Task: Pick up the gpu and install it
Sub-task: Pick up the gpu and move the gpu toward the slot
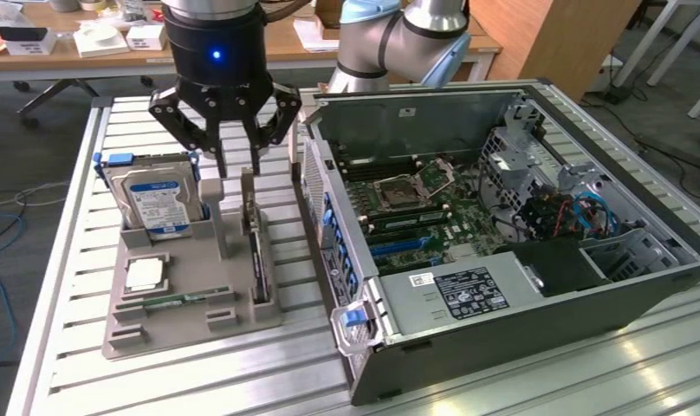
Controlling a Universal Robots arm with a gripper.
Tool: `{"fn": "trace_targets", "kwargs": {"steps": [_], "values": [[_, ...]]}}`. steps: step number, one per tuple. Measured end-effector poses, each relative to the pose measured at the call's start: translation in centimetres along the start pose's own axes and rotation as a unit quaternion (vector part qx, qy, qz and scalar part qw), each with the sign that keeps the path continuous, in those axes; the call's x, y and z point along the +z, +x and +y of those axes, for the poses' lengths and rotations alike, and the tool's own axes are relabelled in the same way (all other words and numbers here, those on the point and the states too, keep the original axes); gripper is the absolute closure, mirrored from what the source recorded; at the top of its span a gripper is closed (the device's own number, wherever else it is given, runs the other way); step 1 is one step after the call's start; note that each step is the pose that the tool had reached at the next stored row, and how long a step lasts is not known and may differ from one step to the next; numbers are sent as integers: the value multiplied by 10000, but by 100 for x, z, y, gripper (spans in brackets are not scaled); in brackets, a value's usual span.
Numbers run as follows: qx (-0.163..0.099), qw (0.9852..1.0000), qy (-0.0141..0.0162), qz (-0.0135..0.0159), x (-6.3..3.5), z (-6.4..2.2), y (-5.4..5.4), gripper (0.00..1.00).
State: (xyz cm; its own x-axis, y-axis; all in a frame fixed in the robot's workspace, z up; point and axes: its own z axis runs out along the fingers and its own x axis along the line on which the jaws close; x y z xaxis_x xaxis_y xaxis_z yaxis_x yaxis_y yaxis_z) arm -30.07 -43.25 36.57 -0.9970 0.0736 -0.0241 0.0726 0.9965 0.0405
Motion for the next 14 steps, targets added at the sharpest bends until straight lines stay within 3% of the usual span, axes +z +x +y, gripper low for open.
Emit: {"fn": "trace_targets", "kwargs": {"steps": [14], "values": [[0, 10000, 1, 0, 193, -8, 5, 59]]}}
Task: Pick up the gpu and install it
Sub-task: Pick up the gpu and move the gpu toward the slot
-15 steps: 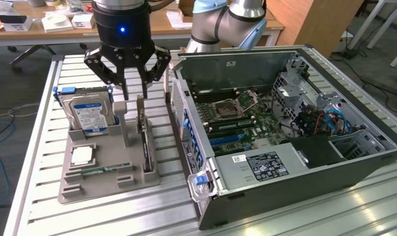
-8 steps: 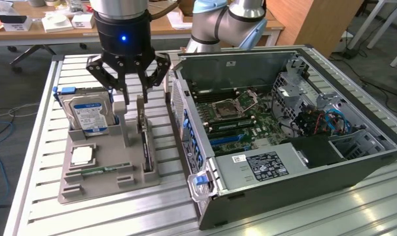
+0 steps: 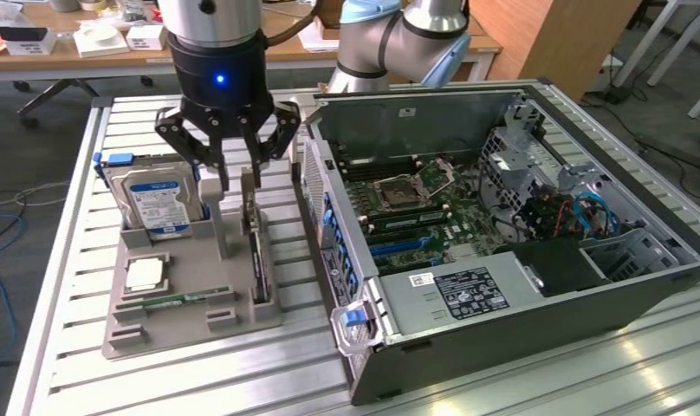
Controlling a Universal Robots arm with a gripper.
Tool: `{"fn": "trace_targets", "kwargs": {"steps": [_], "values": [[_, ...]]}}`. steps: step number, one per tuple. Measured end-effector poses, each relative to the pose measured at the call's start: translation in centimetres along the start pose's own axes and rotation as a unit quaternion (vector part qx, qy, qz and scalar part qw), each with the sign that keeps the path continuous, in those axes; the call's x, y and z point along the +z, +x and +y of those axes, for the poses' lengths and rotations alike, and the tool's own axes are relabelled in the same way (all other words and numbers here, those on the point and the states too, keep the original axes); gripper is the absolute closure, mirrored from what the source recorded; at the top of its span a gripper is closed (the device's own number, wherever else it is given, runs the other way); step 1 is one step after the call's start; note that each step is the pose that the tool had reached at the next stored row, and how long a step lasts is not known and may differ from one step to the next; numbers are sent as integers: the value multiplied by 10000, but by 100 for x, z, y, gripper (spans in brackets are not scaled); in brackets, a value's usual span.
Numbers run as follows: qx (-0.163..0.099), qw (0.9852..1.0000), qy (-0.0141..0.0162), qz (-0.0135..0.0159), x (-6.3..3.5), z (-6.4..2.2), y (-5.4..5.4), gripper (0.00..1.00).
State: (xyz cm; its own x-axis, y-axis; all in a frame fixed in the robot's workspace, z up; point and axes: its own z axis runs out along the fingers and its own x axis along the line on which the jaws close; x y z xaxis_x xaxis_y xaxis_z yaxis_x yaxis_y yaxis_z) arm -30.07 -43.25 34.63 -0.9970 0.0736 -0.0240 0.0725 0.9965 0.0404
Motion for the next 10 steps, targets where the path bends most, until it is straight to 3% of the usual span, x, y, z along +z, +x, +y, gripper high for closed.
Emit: {"fn": "trace_targets", "kwargs": {"steps": [10], "values": [[0, 10000, 1, 1, 62, -2, 1, 59]]}}
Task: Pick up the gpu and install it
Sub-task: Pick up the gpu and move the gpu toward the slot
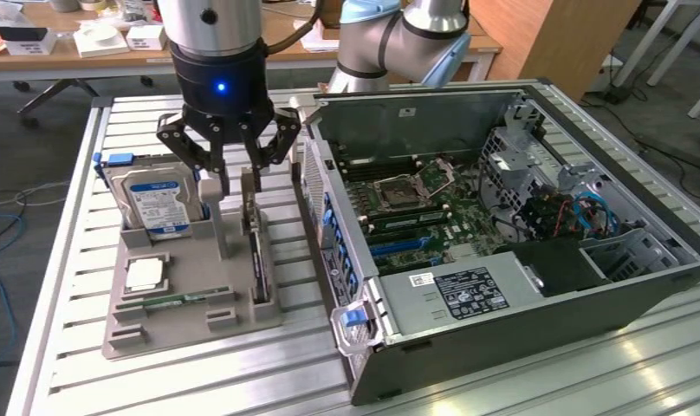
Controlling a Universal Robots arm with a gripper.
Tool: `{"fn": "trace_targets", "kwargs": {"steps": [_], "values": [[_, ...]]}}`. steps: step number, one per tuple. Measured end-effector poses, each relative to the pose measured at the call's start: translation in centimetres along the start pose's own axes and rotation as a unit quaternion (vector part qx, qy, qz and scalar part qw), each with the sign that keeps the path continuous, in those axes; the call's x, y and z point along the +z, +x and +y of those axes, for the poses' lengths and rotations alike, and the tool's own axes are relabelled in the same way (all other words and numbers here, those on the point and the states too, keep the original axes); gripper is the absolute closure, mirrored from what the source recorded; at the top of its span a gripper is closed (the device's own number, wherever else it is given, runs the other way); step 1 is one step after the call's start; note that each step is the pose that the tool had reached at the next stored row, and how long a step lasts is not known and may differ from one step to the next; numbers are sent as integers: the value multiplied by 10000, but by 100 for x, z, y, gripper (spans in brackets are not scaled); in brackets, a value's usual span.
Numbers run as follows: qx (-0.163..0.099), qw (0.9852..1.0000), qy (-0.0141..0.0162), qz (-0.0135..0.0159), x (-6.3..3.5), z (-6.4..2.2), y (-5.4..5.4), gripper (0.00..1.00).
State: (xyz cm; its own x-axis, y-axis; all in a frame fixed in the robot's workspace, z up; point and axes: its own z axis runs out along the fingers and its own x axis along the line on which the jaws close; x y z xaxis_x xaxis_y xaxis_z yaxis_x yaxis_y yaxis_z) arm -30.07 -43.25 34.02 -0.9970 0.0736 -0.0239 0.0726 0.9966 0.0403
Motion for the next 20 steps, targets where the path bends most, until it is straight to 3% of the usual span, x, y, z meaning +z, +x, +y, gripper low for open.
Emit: {"fn": "trace_targets", "kwargs": {"steps": [15, 20], "values": [[0, 10000, -1, -1, -4, -130, -10, 59], [0, 10000, -1, -1, -4, -133, -10, 59]]}}
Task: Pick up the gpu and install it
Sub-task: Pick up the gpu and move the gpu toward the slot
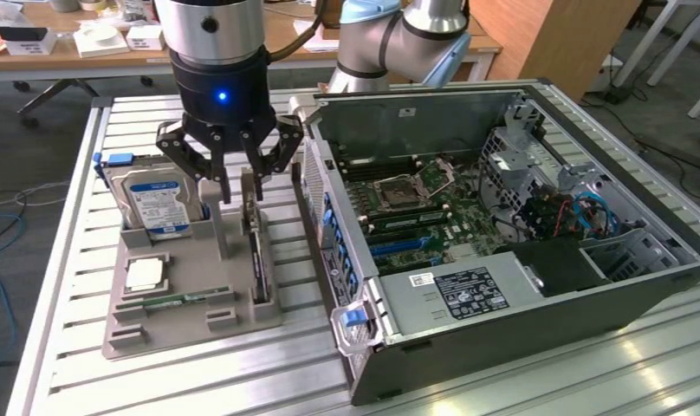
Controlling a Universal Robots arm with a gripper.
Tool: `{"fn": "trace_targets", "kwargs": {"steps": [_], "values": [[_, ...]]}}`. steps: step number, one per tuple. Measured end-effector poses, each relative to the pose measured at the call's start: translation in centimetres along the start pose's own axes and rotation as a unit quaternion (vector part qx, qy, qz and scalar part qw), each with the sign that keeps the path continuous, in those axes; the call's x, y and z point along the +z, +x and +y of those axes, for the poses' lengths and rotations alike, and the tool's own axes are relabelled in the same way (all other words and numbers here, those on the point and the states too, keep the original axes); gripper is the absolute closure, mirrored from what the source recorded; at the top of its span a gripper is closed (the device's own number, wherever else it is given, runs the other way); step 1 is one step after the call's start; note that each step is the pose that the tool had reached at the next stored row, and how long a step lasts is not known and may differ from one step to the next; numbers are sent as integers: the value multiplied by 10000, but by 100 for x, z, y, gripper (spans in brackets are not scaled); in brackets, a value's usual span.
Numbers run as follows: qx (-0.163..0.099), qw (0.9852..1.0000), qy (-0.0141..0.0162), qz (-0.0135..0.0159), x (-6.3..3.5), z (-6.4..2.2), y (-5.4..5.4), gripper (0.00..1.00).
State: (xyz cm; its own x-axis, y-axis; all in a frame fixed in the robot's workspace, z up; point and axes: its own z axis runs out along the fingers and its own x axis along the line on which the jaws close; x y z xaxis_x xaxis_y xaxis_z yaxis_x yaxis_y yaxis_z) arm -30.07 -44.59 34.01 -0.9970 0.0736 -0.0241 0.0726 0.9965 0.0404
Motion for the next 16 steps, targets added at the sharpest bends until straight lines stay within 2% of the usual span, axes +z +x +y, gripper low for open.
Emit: {"fn": "trace_targets", "kwargs": {"steps": [16], "values": [[0, 10000, 0, 1, 74, -3, 2, 59]]}}
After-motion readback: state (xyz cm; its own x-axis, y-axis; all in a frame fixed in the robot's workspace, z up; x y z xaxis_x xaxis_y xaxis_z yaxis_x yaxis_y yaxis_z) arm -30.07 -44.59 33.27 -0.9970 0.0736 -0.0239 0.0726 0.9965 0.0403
